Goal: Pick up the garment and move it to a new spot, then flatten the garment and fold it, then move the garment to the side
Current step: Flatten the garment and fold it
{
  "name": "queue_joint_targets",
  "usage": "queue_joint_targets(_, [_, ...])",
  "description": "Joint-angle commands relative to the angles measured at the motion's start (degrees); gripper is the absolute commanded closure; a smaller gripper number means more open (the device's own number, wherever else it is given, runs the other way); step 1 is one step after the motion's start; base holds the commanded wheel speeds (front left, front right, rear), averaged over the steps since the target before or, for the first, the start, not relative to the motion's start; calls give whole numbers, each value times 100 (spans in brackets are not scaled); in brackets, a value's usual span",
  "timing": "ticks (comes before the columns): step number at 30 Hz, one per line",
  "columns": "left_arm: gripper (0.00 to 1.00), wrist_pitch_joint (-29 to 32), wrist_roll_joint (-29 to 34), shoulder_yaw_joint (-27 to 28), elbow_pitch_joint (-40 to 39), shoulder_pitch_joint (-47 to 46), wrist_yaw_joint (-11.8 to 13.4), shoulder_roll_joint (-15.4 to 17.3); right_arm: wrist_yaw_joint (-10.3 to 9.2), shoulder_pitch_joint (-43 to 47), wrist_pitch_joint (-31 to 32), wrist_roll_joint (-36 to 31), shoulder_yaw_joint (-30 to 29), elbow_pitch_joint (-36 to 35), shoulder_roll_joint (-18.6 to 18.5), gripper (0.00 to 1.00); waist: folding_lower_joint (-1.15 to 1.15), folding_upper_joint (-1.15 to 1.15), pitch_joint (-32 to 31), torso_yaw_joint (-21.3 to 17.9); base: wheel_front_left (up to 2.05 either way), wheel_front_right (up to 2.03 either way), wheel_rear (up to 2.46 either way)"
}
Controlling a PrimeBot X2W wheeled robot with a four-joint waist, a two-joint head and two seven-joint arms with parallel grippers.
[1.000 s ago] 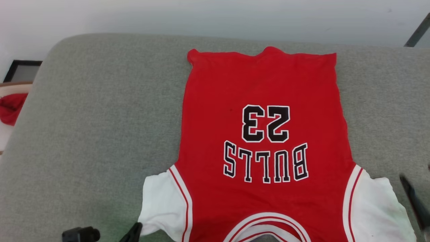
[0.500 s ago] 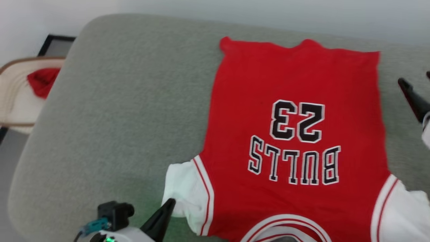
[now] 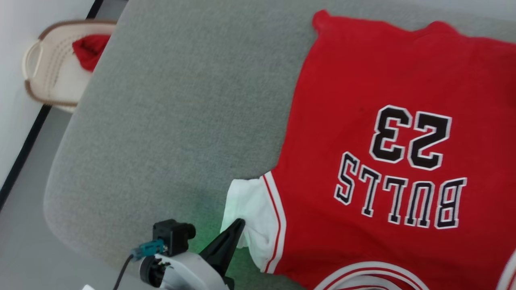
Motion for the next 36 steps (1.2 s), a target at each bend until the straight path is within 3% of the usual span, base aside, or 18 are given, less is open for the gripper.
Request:
queue_joint_targets(1, [100,-19,31,-7,42,-91,-48,-62,-5,-133,86,-89,-20,120,15,0,0,0,305,279,0,0,0])
queue_joint_targets(7, [100,-55,50,-48,271,-248,-222,-262,-4,-388,426,-292,-117,815,216,0,0,0,543,432,0,0,0])
queue_joint_targets(8, [100,-65,43,-49,316,-262,-231,-294,-4,-361,498,-317,-50,877,260,74,0,0,558,445,0,0,0])
queue_joint_targets(9, [100,-69,36,-49,357,-274,-259,-315,1,-331,571,-337,37,894,300,100,0,0,568,455,0,0,0])
queue_joint_targets(16, [100,-123,-6,8,637,-276,-314,-386,7,-309,610,-229,216,885,213,100,0,0,511,382,0,0,0])
queue_joint_targets(26, [100,-210,43,180,663,-144,-168,-186,6,-371,592,163,442,363,111,100,0,0,161,-62,0,0,0])
queue_joint_targets(36, [100,-233,-46,414,314,203,155,267,-1,527,305,921,939,-1081,-345,100,0,0,-320,-760,0,0,0])
